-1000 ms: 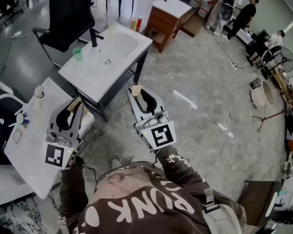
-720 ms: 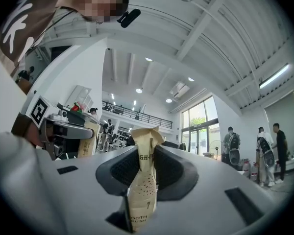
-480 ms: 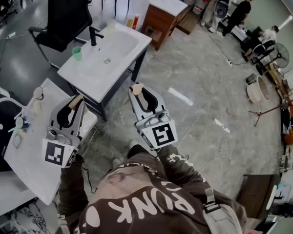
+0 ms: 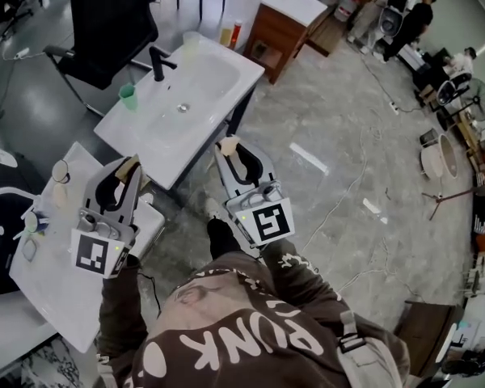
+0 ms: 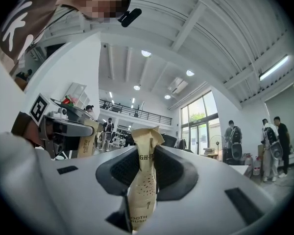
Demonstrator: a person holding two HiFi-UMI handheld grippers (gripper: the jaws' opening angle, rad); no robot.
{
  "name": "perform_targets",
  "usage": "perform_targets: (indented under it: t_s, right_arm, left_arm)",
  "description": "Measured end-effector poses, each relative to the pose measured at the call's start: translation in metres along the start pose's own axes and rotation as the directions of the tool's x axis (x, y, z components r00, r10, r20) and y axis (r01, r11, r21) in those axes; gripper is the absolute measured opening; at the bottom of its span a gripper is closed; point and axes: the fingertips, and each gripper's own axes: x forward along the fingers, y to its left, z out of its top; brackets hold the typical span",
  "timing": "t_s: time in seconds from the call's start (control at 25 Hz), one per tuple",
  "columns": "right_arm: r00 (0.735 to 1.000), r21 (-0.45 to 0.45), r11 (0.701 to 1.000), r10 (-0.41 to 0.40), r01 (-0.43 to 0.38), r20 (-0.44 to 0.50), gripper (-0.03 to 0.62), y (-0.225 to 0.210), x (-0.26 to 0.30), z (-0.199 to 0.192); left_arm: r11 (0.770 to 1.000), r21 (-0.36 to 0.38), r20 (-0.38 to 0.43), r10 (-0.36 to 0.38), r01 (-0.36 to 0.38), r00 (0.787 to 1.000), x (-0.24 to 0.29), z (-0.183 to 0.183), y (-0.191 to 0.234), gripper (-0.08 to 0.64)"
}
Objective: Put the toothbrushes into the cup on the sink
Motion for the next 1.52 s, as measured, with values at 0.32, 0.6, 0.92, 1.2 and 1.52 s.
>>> perform_targets:
  t_s: [0.32, 0.6, 0.92, 1.2, 1.52]
  right_arm:
    - [0.998, 0.018, 0.998, 0.061, -0.061, 0.008, 0.095, -0.099, 0.121, -0.05]
    - [0.996, 0.002, 0.996, 0.087, -0.087, 0.037, 0.095, -0.185, 0.253, -0.083]
    - [0.993, -0.001, 0.996, 0.094, -0.094, 0.069, 0.095, -0.252, 0.391, -0.124]
    - [0.994, -0.028, 0.996, 0.083, -0.081, 0.077, 0.095, -0.285, 0.493, -0.178]
    - [0.998, 0.002, 0.998, 0.066, -0.066, -0.015, 0.095, -0.296, 0.545, -0.27]
  left_arm:
    - [0.997, -0.025, -0.07, 0.075, -0.077, 0.995, 0.094, -0.044, 0.058, 0.06]
    - [0.99, -0.019, -0.111, 0.138, -0.141, 0.984, 0.163, -0.071, 0.115, 0.06]
    - [0.981, -0.004, -0.133, 0.193, -0.195, 0.972, 0.223, -0.097, 0.177, 0.06]
    - [0.973, 0.007, -0.165, 0.231, -0.233, 0.959, 0.248, -0.117, 0.206, 0.06]
    - [0.967, 0.016, -0.202, 0.252, -0.254, 0.947, 0.263, -0.136, 0.222, 0.06]
